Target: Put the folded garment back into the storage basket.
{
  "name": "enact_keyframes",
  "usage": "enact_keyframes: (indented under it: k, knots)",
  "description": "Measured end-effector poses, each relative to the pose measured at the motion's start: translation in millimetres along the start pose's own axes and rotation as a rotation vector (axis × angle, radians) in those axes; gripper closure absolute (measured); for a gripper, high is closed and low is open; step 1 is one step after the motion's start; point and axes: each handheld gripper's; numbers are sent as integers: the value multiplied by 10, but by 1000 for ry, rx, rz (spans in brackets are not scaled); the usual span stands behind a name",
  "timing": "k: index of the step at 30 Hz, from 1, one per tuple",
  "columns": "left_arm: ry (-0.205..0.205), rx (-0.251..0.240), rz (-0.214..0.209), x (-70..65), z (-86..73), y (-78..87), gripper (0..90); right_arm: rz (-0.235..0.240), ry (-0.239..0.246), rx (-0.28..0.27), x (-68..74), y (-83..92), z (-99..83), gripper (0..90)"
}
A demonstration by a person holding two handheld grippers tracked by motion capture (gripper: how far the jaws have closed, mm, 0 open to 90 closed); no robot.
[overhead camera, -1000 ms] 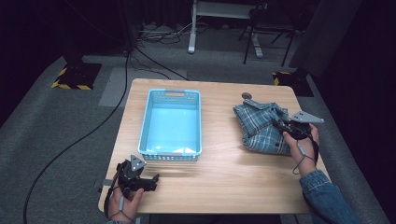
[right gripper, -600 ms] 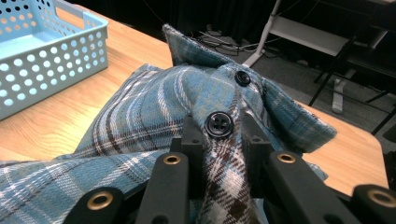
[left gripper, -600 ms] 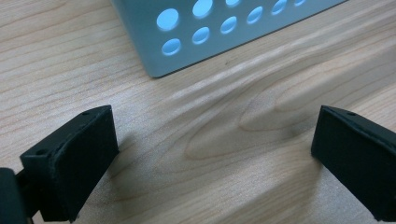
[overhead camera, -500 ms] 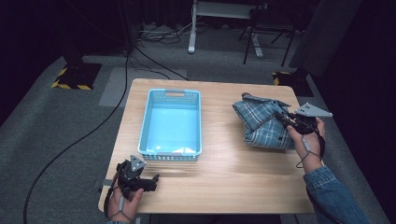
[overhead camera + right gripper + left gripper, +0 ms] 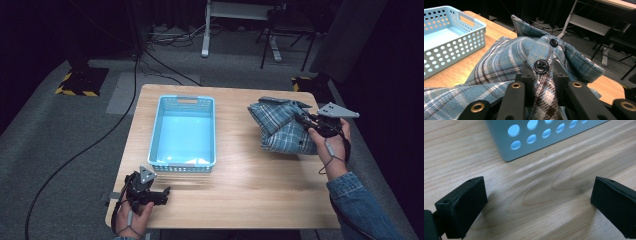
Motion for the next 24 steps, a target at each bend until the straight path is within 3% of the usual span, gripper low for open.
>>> enact_keyframes:
  k: [24]
  knots:
    - [0,3,3,-3,3,-3,3,8,19,-14,22,-7,382,768]
Point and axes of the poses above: each handheld gripper's, and its own axes: y roughly backward along the jaws, z roughly out of its top, x roughly to its left, and after that the axes turned 14 degrees about -z, right-handed
